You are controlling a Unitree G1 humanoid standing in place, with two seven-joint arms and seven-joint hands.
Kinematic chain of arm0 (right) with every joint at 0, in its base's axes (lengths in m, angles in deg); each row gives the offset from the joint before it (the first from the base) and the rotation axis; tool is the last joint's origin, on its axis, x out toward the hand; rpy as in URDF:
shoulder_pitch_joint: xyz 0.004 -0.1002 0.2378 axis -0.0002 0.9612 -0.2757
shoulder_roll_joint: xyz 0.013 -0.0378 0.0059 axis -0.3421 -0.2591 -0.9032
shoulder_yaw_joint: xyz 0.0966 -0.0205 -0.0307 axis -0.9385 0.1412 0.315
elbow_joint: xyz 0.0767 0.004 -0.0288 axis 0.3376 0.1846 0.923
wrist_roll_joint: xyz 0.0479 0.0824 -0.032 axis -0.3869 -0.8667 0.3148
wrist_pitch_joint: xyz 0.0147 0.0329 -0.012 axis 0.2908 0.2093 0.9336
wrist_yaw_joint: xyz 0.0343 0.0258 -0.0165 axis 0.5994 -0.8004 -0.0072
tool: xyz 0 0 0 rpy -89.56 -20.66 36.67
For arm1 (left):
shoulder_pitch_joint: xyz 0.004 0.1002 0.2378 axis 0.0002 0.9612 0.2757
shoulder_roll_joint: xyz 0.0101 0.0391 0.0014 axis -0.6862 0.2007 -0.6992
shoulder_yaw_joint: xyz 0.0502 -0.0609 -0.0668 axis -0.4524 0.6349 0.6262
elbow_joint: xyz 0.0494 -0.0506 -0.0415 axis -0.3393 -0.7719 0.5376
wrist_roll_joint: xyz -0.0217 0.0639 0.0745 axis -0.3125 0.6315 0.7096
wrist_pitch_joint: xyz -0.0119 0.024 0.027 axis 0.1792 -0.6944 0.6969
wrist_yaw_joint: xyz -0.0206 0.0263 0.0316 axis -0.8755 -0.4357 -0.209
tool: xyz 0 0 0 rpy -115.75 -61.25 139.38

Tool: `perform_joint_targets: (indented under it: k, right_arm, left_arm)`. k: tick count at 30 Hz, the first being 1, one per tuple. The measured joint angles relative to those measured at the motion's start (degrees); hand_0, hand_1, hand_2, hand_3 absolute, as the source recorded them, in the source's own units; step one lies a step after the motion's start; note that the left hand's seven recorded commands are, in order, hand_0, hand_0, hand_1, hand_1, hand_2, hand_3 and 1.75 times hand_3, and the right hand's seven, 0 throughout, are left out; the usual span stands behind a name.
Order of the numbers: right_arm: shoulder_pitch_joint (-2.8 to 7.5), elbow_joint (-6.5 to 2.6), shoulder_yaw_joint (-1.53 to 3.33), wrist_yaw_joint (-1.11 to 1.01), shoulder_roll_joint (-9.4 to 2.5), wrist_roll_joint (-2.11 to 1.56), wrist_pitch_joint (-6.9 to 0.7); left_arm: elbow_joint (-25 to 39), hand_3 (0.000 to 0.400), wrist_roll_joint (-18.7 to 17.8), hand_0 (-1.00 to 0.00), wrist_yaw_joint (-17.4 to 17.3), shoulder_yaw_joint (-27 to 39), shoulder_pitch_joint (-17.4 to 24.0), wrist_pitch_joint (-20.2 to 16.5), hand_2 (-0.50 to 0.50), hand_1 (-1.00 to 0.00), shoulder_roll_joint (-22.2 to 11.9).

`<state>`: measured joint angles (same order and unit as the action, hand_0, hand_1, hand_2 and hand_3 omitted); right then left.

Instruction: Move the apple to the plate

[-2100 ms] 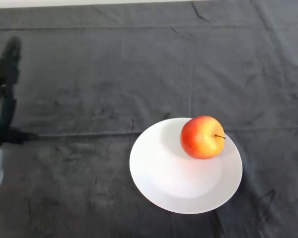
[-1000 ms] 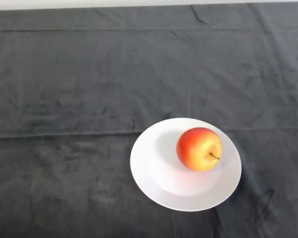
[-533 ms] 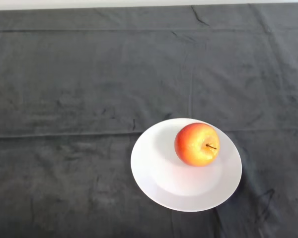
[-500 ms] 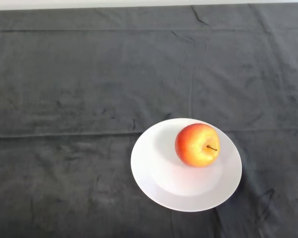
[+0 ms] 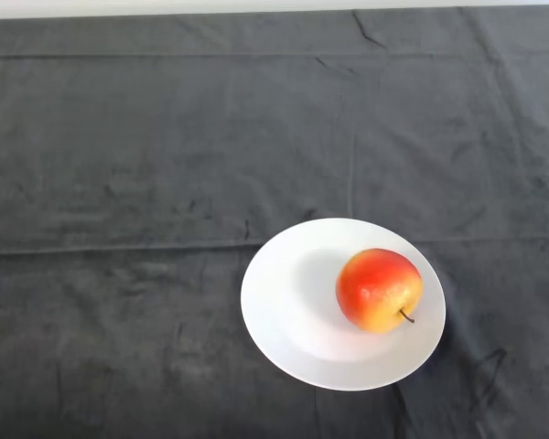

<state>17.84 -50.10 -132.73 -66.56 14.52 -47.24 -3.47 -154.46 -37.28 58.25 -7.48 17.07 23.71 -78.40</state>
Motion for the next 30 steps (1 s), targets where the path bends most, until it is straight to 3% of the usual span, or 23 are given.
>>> perform_joint_targets:
  k: [30]
  right_arm:
    - [0.00, 0.00, 0.00, 0.00, 0.00, 0.00, 0.00]
  left_arm:
    - [1.58, 0.000, 3.18, 0.00, -0.63, 0.14, -0.01, -1.55, 0.00, 0.00, 0.05]
